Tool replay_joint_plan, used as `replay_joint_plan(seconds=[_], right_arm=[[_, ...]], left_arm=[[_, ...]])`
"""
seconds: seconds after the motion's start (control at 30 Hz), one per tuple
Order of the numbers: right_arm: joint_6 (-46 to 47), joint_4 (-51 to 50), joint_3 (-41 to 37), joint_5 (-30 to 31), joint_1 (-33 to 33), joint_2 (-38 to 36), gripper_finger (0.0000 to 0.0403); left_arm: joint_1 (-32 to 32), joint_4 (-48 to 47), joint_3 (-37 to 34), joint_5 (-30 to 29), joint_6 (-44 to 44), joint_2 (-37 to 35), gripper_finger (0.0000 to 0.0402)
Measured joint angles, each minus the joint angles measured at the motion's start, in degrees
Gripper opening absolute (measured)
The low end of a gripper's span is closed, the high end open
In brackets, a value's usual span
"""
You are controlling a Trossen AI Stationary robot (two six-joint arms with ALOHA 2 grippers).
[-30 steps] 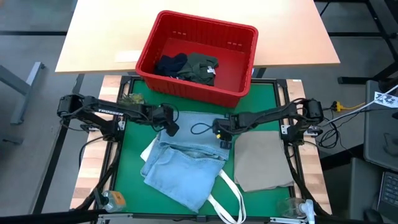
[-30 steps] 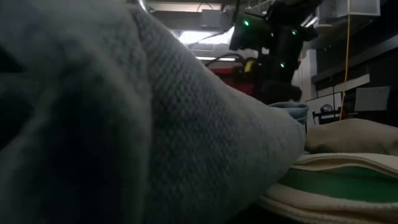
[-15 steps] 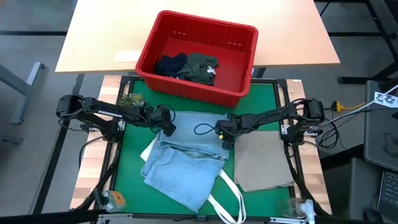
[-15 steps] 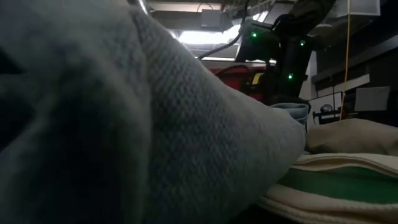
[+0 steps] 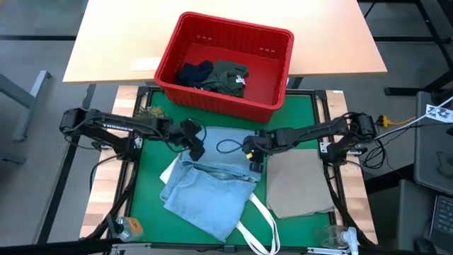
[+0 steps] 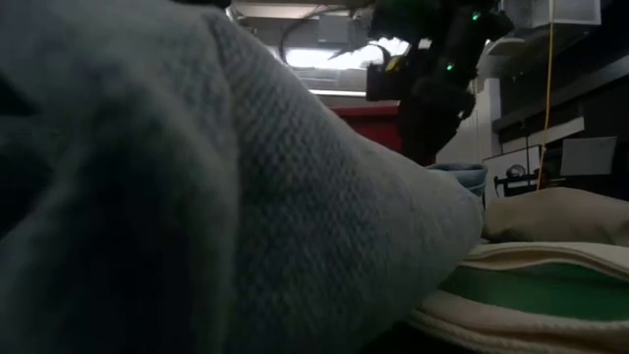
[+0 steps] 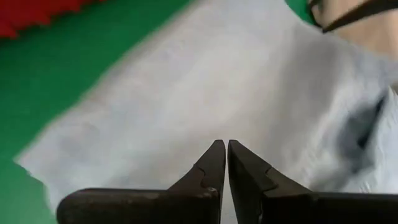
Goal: Fold Laundry from Bin
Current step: Fold the light blue pants
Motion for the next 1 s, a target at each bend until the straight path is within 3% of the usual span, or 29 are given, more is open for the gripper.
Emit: replay_joint_plan(seconds=[0.2,0.5,0.8,1.0], right_arm=[[0.29,2.4,-0.5,-0.37,5.25,0.15,0.0144],[3.78,11.86,-6.99,0.76,10.49,0.15,0.0144],[7.57,21.45,-16.28,2.31,9.94,0.16,0.0144],[7.86,20.85,-15.7,2.56,9.99,-0.21,0.0144]], left_arm=[[-5.84,-0.36,-2.08,0.15,-1.12,0.46,0.0015],[-12.22,0.03,-11.25,-2.47,-9.25,0.46,0.0015],[-12.83,5.18,-20.33,-7.3,-12.49,0.34,0.0015],[-12.78,3.74,-18.27,-7.24,-13.53,-0.17,0.0015]])
